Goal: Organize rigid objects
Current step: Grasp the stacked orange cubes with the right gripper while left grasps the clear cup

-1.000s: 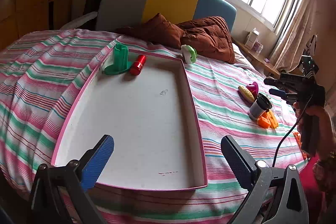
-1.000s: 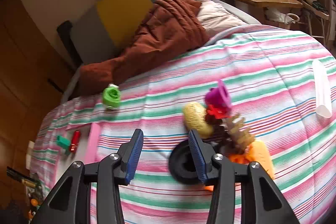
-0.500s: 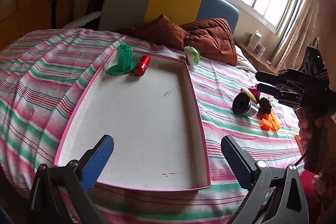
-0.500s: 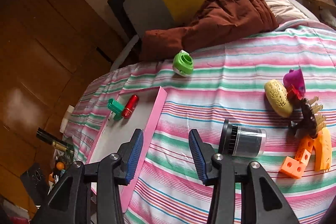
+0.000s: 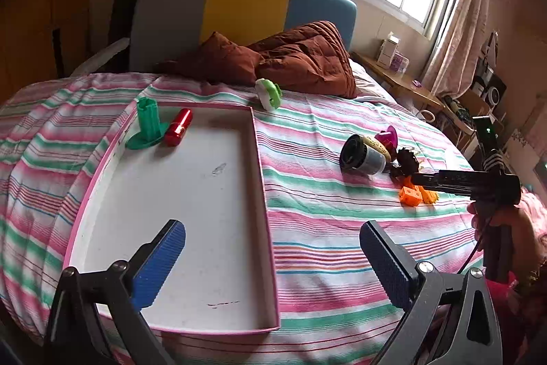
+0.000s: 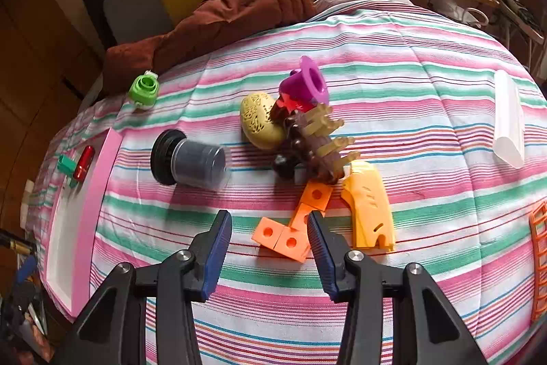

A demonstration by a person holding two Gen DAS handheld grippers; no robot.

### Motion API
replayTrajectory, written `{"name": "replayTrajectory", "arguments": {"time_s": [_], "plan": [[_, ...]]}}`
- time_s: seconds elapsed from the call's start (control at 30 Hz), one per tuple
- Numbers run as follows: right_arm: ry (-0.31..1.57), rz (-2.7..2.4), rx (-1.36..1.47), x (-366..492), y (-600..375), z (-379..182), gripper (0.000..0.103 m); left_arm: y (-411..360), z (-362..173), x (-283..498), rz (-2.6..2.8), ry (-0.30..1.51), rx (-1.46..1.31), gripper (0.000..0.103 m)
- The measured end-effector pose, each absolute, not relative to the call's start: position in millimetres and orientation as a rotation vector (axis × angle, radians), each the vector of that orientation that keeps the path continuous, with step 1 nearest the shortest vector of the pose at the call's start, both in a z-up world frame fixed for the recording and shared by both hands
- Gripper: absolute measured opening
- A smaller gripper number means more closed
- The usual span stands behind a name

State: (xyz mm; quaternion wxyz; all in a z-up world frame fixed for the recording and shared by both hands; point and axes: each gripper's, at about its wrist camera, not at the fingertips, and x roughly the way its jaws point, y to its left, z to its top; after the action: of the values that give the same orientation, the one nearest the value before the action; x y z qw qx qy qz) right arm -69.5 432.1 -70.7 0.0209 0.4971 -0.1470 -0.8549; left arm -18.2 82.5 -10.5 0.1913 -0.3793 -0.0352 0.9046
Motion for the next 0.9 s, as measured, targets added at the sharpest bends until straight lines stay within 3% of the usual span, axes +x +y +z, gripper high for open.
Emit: {"name": "replayTrajectory", "arguments": {"time_s": [0.2,0.3,0.47,0.73,0.87,0.9], "plan": [[-0.212,-2.644,1.522,-73,405,-77,0.048,112,-3,-19,2.533,0.016,-1.036,0.103],[-0.337,-2.600,1.488,-69,411,-75,0.046,126,-1,-25,2.522,0.049,-1.036,0.103],[-0.301,-2.754,1.554,-73,418,-75,0.046,159,8,-42,2.523,0.123,-1.020,0.103],[-0.474,-2.696,1.622,-85,430,-94,0.045,245,19,-72,2.457,0.493,-0.889,0.103],[-0.477,-2.713,1.632,-80,436,-88,0.022,286,14,-91,2.403,0.666,-0.811,0.103],[-0.471,-2.720,1.659,-79,439,-88,0.022,297,11,-97,2.394,0.728,-0.809,0.103]]}}
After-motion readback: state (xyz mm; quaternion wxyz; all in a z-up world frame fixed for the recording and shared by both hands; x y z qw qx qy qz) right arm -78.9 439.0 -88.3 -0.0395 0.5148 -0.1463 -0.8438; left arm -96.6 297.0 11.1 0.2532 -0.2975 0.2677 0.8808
